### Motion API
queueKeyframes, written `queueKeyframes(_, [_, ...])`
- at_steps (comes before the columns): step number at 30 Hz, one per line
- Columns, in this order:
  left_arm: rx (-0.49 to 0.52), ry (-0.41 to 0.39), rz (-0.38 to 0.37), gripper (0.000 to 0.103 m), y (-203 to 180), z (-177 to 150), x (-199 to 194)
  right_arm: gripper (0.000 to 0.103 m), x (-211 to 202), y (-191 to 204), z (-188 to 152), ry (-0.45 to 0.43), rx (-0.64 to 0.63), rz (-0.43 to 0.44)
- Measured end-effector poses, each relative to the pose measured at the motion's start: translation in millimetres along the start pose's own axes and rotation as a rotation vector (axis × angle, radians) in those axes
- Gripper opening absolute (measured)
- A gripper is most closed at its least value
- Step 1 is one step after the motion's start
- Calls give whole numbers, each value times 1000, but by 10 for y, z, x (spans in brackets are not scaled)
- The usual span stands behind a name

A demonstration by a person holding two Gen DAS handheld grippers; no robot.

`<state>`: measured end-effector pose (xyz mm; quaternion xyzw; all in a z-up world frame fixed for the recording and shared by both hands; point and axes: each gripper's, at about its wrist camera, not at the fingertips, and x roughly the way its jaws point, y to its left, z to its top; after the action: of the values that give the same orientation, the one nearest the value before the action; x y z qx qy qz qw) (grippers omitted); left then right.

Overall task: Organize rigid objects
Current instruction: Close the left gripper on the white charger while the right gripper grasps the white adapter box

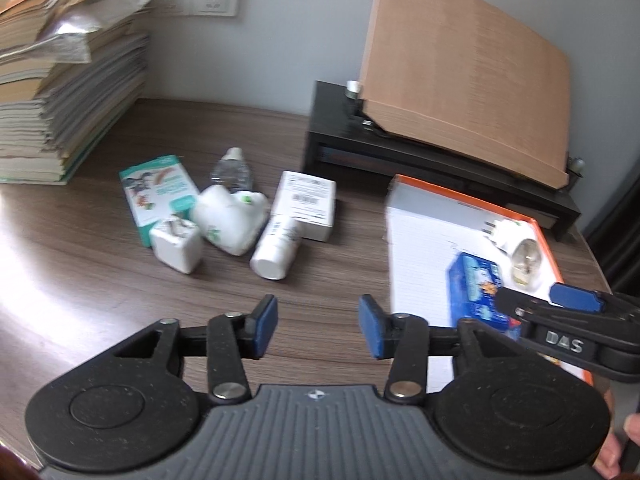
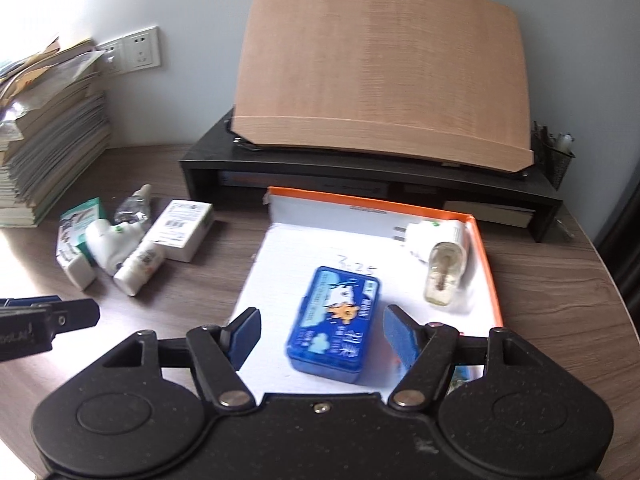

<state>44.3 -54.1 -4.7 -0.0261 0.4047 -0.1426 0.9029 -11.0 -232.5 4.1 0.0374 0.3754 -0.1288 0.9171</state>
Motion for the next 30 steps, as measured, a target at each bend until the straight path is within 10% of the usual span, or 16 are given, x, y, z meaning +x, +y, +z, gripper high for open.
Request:
queueKeyframes(13, [33,-17,81,70,728,67,312,82,23,366,-40,30,-17,24])
queueKeyframes(30, [229,-47,-5,66,930,182,963,82,184,569,-77,92,5,-32])
